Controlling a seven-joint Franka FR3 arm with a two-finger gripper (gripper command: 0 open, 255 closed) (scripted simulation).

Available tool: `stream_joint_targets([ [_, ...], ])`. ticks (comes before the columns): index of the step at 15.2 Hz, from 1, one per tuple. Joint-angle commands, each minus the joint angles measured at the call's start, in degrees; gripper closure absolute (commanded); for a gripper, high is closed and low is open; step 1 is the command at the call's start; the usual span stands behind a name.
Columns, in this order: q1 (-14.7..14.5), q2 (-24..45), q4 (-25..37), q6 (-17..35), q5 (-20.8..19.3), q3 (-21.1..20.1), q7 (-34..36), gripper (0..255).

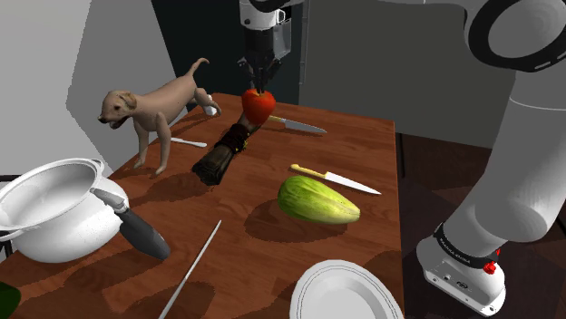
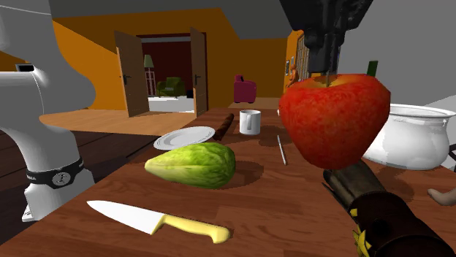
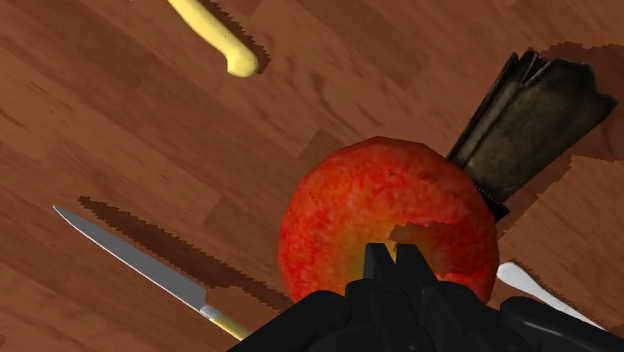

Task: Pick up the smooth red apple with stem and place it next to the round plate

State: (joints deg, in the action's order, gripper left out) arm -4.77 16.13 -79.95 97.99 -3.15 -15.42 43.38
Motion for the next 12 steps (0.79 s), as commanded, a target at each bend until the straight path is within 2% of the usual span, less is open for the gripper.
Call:
stream_joint_targets([
  [1, -0.1, 0.1, 1.8, -1.7, 0.0, 0.0, 0.0, 255],
  [5, -0.4, 0.9, 5.9, -5.0, -0.2, -0.1, 0.1, 255],
  [12, -3.3, -9.2, -7.8, -1.1, 1.8, -2.8, 6.3, 255],
])
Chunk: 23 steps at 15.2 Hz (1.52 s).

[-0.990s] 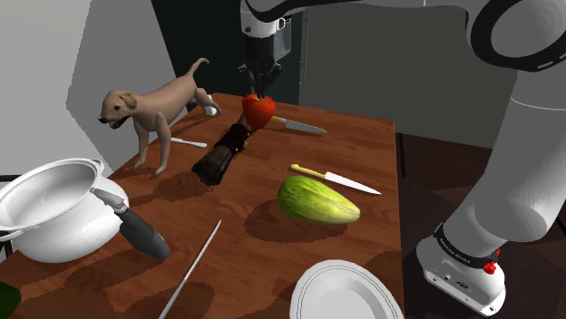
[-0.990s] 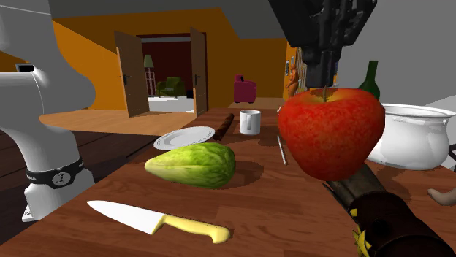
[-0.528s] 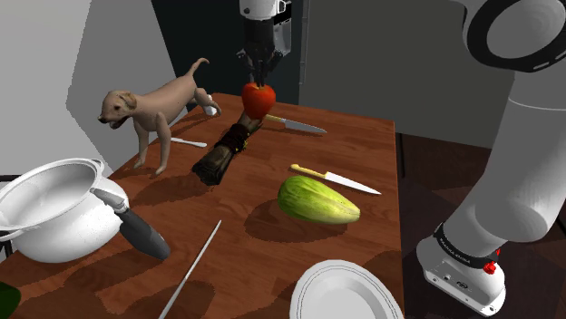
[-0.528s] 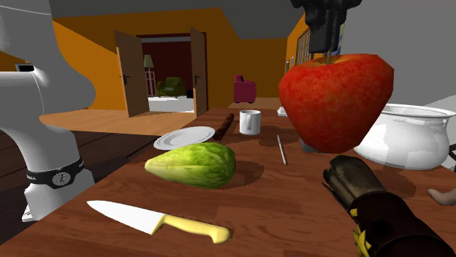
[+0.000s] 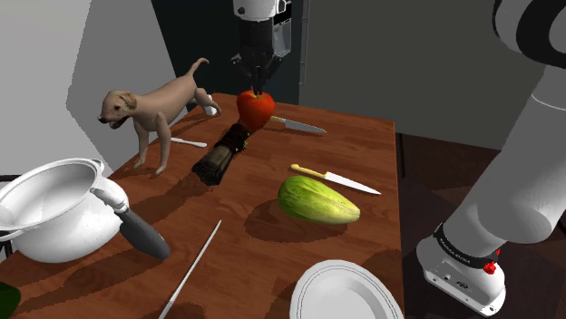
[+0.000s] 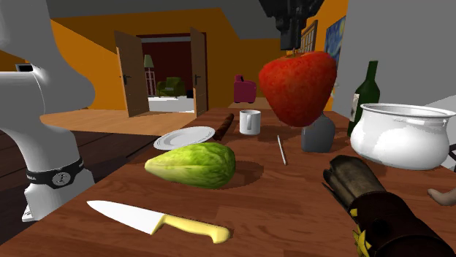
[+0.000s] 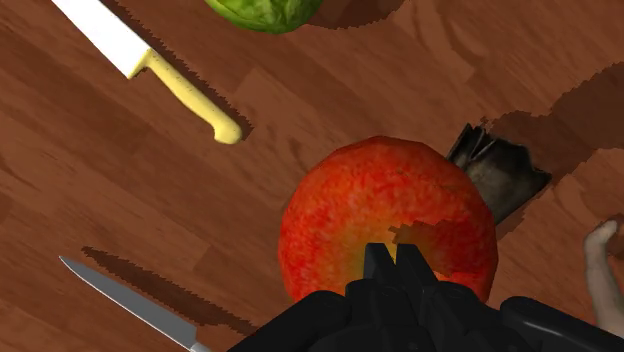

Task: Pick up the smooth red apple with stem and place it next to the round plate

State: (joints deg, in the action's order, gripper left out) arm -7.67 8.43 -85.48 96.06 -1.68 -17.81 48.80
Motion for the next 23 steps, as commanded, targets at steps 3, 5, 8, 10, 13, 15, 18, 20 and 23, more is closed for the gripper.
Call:
stream_joint_targets([
  [3, -1.9, -4.9, -6.4, 1.7, 1.2, -1.8, 3.8, 255],
  [5, -2.9, -6.9, -8.7, 2.2, 1.7, -2.8, 5.8, 255],
  [8, -4.5, -9.4, -11.6, 2.7, 2.5, -4.4, 9.0, 255],
  [10, -5.7, -10.9, -13.1, 3.0, 3.0, -5.5, 11.2, 255],
  [13, -7.4, -12.6, -14.9, 3.2, 3.7, -7.4, 14.6, 255],
  [15, -8.5, -13.5, -15.7, 3.3, 4.0, -8.7, 17.1, 255],
  [18, -10.3, -14.4, -16.4, 3.3, 4.4, -10.8, 20.9, 255],
  [20, -11.6, -14.6, -16.5, 3.3, 4.6, -12.4, 23.7, 255],
  [23, -11.6, -14.9, -19.1, 5.6, 4.7, -12.4, 23.6, 255],
])
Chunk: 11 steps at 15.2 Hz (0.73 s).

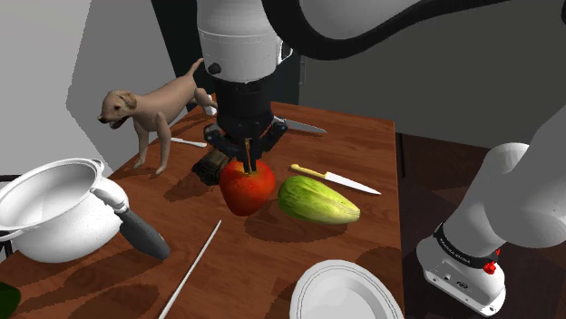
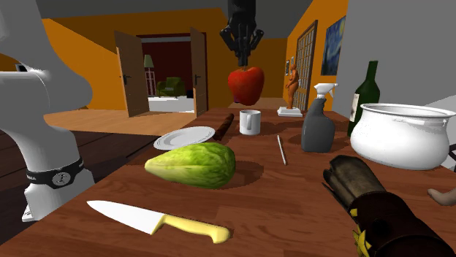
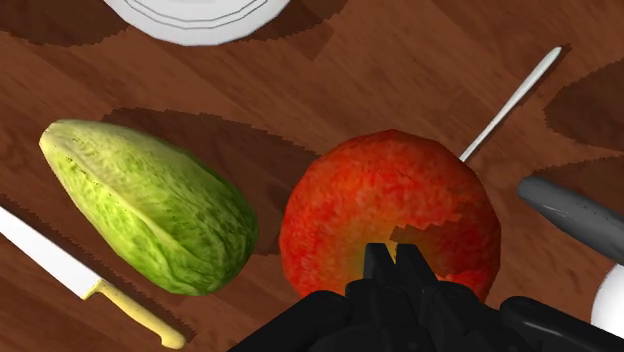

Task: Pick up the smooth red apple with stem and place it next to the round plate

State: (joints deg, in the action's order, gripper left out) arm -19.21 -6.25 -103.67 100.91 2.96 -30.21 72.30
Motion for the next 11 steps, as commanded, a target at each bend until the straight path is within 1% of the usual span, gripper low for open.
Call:
stream_joint_targets([
  [1, -0.1, -0.2, -1.7, 1.5, 0.1, 0.0, 0.0, 255],
  [11, -0.2, 0.1, -9.2, 9.2, 0.1, -0.3, 0.1, 255],
])
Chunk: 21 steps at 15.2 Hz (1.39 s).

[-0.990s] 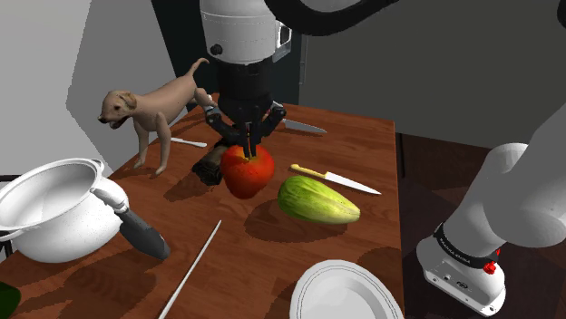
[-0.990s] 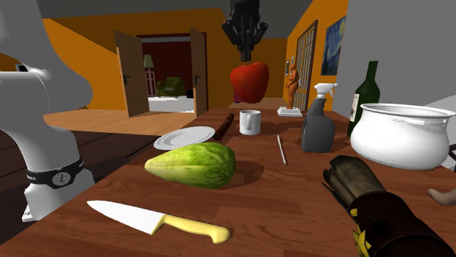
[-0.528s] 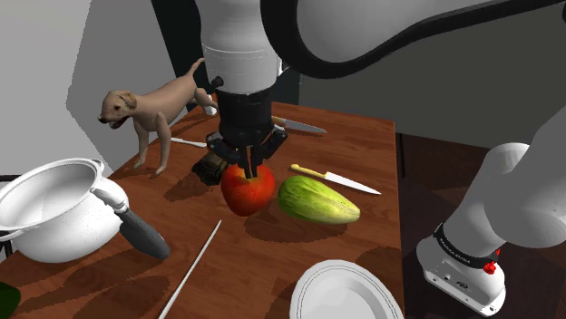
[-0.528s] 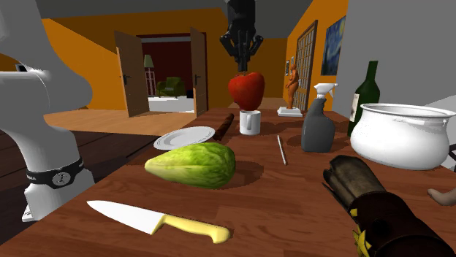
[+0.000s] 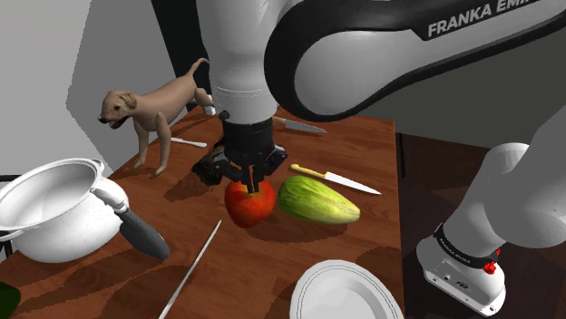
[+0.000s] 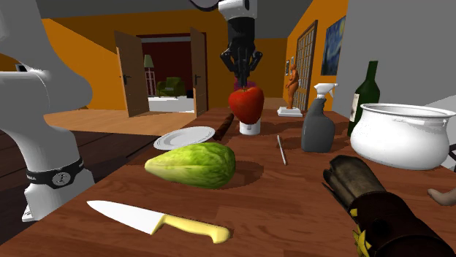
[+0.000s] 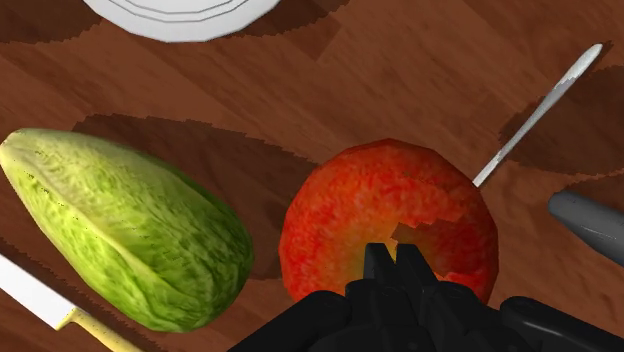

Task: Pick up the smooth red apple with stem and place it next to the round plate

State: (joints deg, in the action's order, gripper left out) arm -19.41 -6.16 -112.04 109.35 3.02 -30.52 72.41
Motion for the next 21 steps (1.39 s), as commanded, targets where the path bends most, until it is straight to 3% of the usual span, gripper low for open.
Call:
stream_joint_targets([
  [1, 0.0, 0.1, -1.4, 1.6, 0.0, -0.1, 0.0, 255],
  [21, -0.3, 4.8, -11.8, 16.0, -2.5, -0.9, 2.0, 255],
])
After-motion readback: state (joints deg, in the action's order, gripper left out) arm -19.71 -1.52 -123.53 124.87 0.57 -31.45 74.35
